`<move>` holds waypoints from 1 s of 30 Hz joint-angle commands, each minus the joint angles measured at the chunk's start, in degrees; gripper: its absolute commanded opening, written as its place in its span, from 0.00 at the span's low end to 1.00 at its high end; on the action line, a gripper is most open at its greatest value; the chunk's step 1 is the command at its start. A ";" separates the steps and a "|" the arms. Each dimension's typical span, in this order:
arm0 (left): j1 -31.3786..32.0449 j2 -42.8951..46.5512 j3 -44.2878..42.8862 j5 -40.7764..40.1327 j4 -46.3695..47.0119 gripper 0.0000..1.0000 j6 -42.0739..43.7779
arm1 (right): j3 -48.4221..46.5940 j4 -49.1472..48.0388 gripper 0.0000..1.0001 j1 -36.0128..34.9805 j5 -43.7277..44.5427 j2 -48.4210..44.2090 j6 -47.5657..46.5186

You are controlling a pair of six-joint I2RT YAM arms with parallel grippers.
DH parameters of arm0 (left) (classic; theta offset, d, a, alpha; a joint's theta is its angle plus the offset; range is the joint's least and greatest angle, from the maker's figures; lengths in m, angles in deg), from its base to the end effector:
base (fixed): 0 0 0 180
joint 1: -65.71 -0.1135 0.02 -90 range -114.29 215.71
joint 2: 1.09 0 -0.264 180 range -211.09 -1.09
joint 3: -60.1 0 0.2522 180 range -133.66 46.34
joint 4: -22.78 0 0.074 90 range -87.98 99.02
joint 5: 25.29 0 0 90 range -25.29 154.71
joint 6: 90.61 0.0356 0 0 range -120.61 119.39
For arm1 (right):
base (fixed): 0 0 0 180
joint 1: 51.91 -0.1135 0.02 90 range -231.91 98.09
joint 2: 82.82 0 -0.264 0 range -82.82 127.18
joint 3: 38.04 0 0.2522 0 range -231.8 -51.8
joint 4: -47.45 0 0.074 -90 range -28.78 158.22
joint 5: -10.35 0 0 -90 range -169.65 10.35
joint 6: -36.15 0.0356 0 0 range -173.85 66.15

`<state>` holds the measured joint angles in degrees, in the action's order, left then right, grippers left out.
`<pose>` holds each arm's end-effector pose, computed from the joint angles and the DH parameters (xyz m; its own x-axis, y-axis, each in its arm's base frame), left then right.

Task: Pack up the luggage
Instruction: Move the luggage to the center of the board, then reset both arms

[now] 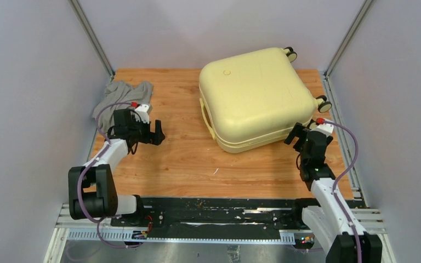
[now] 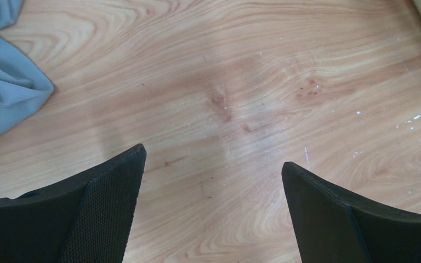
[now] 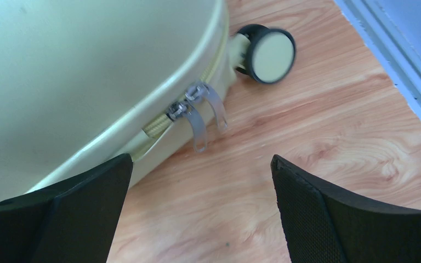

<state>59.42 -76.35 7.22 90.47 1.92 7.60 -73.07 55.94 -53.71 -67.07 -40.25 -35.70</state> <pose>0.2634 0.0135 0.2001 -0.6431 0.0585 -0.7635 0.3110 0.9311 -0.1906 0.1803 -0.0021 0.2290 -0.2066 0.2977 -0.9320 0.2557 0.9359 0.2422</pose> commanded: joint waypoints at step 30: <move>8.37 -3.78 34.06 -16.32 79.99 1.00 -1.34 | 11.18 -56.89 1.00 -5.10 2.57 36.87 -26.08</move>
<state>62.94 -78.87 38.85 81.59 71.34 2.40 -58.82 0.33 -58.02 -65.72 -1.00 -59.24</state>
